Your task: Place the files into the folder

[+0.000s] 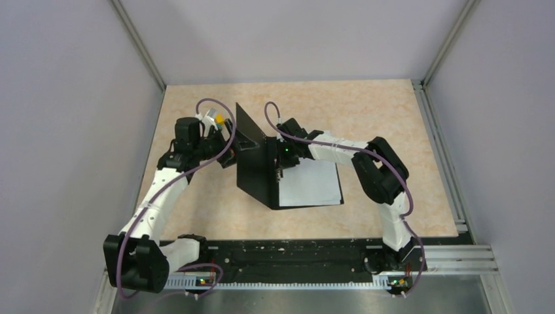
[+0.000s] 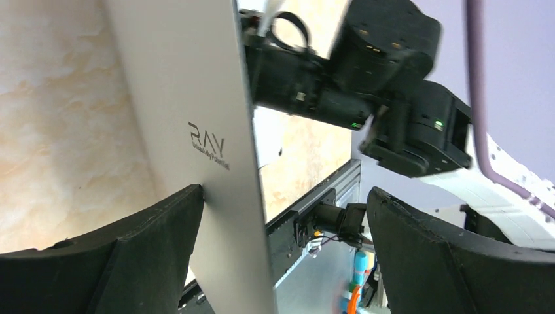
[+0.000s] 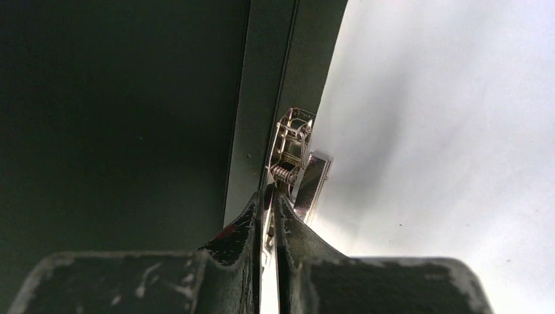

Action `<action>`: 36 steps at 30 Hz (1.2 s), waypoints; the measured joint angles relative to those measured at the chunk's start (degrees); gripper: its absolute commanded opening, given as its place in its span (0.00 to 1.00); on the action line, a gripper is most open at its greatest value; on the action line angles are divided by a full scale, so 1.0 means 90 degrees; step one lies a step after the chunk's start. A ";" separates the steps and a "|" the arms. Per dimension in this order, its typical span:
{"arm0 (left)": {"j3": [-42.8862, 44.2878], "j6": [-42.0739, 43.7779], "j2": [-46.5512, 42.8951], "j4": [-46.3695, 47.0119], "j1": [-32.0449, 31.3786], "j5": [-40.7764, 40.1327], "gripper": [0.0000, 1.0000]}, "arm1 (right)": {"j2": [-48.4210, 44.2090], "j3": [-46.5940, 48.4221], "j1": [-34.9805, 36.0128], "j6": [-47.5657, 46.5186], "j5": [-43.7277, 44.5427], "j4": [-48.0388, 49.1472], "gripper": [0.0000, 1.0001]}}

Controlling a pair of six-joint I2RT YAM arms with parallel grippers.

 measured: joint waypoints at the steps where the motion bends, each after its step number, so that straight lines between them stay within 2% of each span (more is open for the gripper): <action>1: 0.0073 0.0002 -0.0019 -0.0002 -0.0066 -0.0015 0.99 | 0.0114 0.0141 0.0039 0.0053 -0.0056 0.0068 0.00; 3: 0.0209 0.0022 -0.0068 -0.0007 -0.0177 -0.0041 0.99 | 0.0272 0.0340 0.0107 0.0141 -0.0170 0.0199 0.01; 10: 0.0525 0.0294 -0.0141 -0.0236 -0.0634 -0.0403 0.99 | 0.0345 0.0678 0.0172 0.0221 -0.0338 0.0216 0.39; 17: 0.0826 0.0559 0.0002 -0.0423 -0.0971 -0.0614 0.99 | -0.0107 0.0520 0.0073 0.0206 -0.0287 0.0063 0.58; 25: 0.1224 0.0673 0.0498 0.0112 -0.1719 -0.0561 0.99 | -0.2686 -0.0515 -0.0685 0.0170 0.0418 -0.0260 0.70; 31: 0.1532 0.0622 0.1433 0.1001 -0.2259 -0.0425 0.99 | -0.4656 -0.0867 -0.0913 -0.0019 0.1634 -0.0651 0.77; 36: 0.1639 0.0457 0.2489 0.1889 -0.2557 -0.0131 0.99 | -0.5583 -0.0967 -0.0918 -0.0255 0.2402 -0.1076 0.78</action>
